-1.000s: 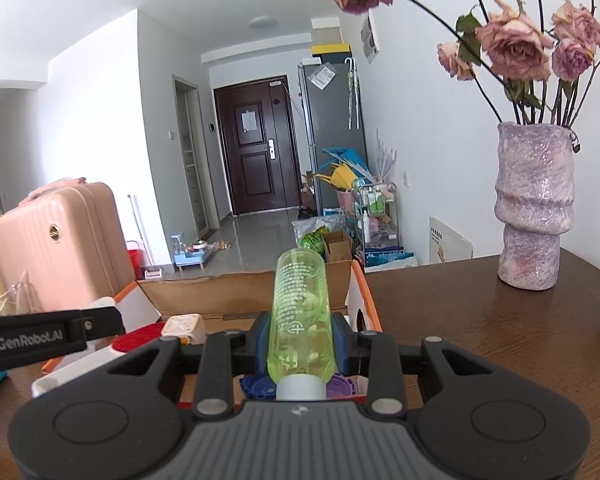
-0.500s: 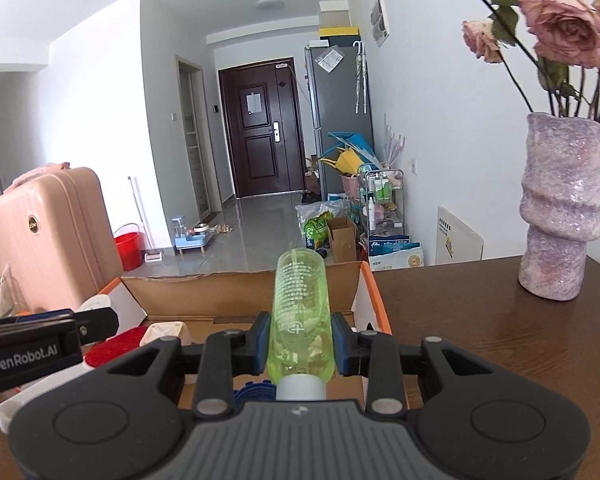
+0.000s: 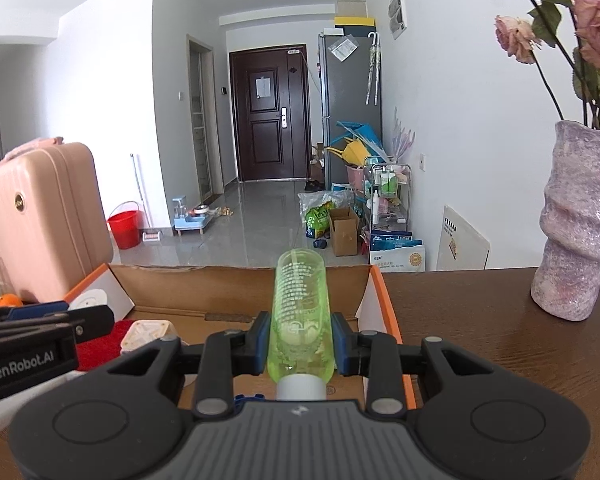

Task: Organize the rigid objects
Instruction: 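Carry the white round cap and green bottle over the cardboard box with both grippers, then open both grippers to drop the round cap and green bottle into the box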

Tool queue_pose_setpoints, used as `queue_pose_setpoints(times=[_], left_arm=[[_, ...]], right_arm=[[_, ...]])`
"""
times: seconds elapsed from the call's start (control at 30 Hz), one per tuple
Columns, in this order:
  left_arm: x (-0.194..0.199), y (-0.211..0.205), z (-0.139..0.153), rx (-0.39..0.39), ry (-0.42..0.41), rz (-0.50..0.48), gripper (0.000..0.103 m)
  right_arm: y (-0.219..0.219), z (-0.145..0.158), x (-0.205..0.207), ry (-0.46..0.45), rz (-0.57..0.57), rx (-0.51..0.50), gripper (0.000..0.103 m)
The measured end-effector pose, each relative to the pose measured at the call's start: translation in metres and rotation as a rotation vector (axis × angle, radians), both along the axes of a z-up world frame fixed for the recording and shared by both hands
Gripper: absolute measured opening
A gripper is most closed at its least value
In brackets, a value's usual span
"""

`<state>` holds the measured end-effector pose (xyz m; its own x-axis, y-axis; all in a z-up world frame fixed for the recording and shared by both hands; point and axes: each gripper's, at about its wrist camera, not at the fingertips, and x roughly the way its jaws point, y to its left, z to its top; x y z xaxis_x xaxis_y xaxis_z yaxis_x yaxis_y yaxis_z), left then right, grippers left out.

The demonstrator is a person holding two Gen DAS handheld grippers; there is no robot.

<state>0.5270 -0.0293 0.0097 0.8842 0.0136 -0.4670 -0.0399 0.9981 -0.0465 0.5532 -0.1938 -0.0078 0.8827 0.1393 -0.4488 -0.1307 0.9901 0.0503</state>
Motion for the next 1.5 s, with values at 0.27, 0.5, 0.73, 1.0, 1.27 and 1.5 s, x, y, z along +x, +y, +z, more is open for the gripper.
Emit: queue_pose_setpoints(times=[0.27, 0.5, 0.73, 1.0, 1.27, 1.5], left_arm=[[0.005, 0.005, -0.006, -0.002, 0.026, 0.022, 0.040], [0.006, 0.008, -0.007, -0.005, 0.029, 0.036, 0.040], [0.002, 0.010, -0.004, -0.014, 0.022, 0.062, 0.058], [-0.002, 0.023, 0.000, -0.029, -0.008, 0.188, 0.103], [-0.002, 0.023, 0.000, -0.031, -0.007, 0.184, 0.103], [-0.006, 0.023, 0.002, -0.035, -0.019, 0.179, 0.103]], right_arm=[[0.004, 0.001, 0.002, 0.010, 0.012, -0.024, 0.030], [0.004, 0.001, 0.002, 0.013, 0.012, -0.029, 0.030], [0.004, 0.004, 0.004, 0.020, 0.000, -0.051, 0.058], [0.001, 0.005, 0.001, -0.007, -0.036, -0.056, 0.103], [0.000, 0.005, -0.001, -0.008, -0.038, -0.058, 0.103], [0.002, 0.008, -0.005, -0.024, -0.036, -0.055, 0.103]])
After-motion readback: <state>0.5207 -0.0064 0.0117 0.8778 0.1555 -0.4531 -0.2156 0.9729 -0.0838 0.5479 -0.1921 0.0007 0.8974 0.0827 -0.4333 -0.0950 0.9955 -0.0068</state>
